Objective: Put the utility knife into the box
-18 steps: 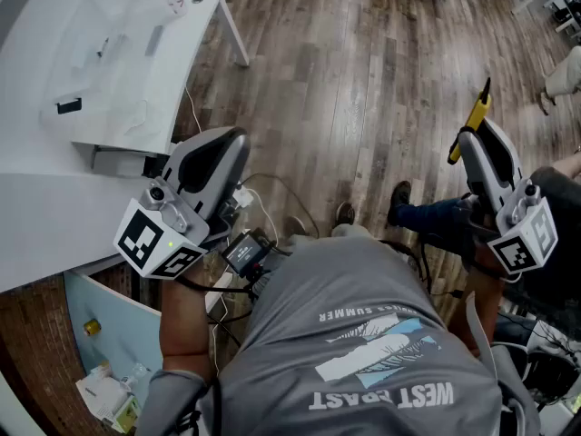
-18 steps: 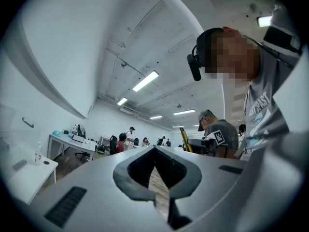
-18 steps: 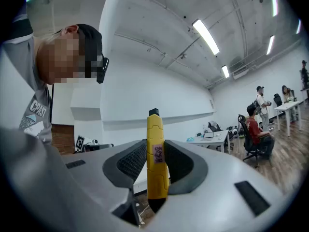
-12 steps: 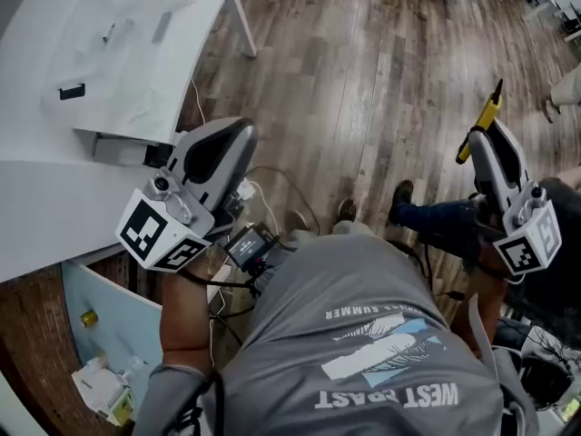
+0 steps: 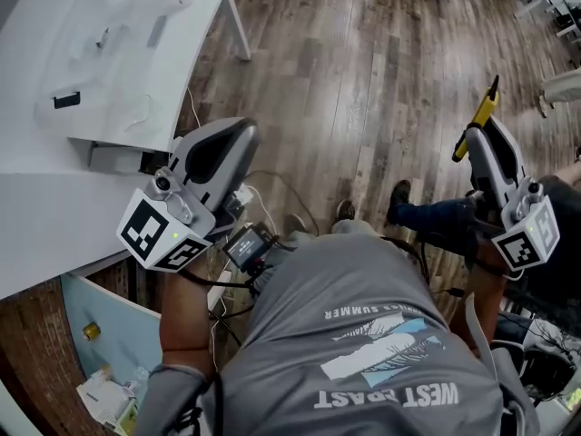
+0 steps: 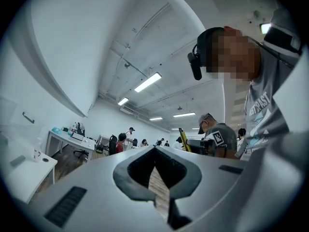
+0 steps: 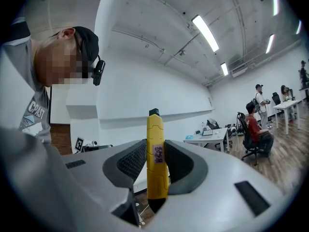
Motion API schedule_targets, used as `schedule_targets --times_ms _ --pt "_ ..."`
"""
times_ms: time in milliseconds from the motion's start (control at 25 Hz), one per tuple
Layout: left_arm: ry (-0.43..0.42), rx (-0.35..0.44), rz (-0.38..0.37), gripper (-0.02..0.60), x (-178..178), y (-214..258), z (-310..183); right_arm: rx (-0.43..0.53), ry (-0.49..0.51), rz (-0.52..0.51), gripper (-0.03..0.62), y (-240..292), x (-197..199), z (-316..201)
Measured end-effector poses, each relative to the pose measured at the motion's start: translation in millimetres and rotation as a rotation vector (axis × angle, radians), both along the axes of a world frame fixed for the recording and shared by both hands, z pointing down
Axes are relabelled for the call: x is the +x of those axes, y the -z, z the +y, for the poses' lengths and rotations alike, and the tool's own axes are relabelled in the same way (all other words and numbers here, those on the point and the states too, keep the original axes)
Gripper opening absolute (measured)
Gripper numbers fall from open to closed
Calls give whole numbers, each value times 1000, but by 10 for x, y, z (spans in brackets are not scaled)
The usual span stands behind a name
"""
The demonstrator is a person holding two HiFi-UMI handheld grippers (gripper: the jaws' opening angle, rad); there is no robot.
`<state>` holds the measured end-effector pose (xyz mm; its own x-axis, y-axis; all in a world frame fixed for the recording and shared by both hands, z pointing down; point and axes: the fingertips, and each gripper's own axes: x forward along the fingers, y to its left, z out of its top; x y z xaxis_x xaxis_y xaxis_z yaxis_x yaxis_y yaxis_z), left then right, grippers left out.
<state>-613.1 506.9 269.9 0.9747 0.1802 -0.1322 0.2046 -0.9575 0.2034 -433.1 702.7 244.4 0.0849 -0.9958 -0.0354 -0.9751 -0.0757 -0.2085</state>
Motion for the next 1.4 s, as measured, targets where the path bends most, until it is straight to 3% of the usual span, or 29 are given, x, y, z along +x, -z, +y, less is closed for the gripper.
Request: schedule_targets --times_ms 360,960,1400 --pt "-31 -19 -9 9 253 -75 -17 -21 -15 -3 123 -29 182 -9" --pt "42 19 -81 9 1476 -30 -22 50 45 10 123 -67 1472 -350" --pt "12 34 -108 9 1947 -84 -158 25 14 -29 123 -309 1830 -383"
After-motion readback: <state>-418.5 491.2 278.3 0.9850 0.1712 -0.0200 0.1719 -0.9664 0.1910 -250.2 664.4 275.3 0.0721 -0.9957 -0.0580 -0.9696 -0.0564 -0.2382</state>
